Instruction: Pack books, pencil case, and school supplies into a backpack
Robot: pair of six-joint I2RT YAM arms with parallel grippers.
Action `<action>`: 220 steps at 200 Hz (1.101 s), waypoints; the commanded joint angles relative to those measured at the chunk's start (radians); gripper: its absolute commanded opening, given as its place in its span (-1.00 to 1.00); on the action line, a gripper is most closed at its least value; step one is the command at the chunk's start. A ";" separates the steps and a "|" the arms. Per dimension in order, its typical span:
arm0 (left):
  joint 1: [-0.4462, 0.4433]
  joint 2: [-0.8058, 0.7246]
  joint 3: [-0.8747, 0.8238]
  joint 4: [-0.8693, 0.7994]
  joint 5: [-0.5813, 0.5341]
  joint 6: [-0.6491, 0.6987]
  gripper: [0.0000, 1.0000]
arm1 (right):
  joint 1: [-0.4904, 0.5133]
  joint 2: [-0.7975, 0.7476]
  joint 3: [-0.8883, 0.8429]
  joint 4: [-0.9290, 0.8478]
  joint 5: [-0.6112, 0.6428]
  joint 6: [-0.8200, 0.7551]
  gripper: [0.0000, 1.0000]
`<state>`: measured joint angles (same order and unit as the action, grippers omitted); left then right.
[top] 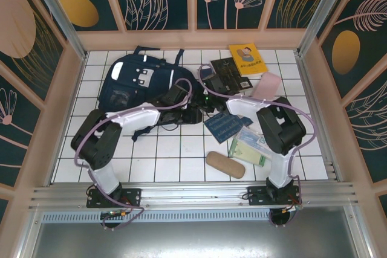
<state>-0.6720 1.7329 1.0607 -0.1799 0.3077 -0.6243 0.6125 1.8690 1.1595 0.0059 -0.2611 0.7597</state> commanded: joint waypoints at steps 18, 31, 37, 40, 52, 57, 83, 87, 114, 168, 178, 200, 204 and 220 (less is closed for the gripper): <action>-0.003 -0.241 -0.076 -0.037 0.076 0.117 0.41 | -0.002 -0.179 -0.060 -0.061 0.076 -0.169 0.10; -0.002 -0.292 -0.082 -0.079 0.025 0.123 0.42 | 0.000 -0.204 -0.066 -0.092 0.114 -0.201 0.03; -0.001 -0.307 -0.083 -0.103 -0.018 0.119 0.42 | 0.000 -0.211 -0.066 -0.109 0.138 -0.212 -0.01; -0.001 -0.314 -0.082 -0.117 -0.039 0.117 0.41 | 0.001 -0.215 -0.068 -0.115 0.147 -0.219 -0.02; 0.000 -0.337 -0.111 -0.167 -0.139 0.105 0.41 | 0.002 -0.226 -0.084 -0.114 0.143 -0.253 -0.04; 0.001 -0.349 -0.118 -0.179 -0.179 0.092 0.41 | 0.005 -0.227 -0.088 -0.109 0.128 -0.262 -0.04; 0.019 -0.432 -0.158 -0.214 -0.389 0.023 0.41 | 0.071 -0.208 -0.081 -0.117 0.109 -0.314 -0.05; 0.029 -0.446 -0.165 -0.214 -0.406 0.012 0.41 | 0.091 -0.202 -0.075 -0.121 0.123 -0.325 -0.06; 0.196 -0.544 -0.251 -0.168 -0.349 -0.079 0.40 | 0.193 -0.139 -0.047 -0.135 0.232 -0.391 -0.14; 0.309 -0.593 -0.346 -0.086 -0.274 -0.134 0.36 | 0.211 0.010 0.009 -0.129 0.250 -0.369 -0.22; 0.310 -0.592 -0.358 -0.072 -0.263 -0.138 0.36 | 0.211 0.027 0.013 -0.124 0.247 -0.366 -0.23; 0.313 -0.587 -0.376 -0.051 -0.247 -0.146 0.36 | 0.211 0.062 0.032 -0.119 0.249 -0.370 -0.23; 0.313 -0.586 -0.379 -0.047 -0.244 -0.146 0.36 | 0.209 0.068 0.036 -0.119 0.253 -0.369 -0.24; 0.313 -0.576 -0.383 -0.038 -0.240 -0.146 0.35 | 0.206 0.085 0.053 -0.112 0.261 -0.367 -0.25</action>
<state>-0.3660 1.1450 0.6941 -0.2699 0.0433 -0.7502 0.8246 1.9324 1.1629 -0.1146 -0.0288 0.4011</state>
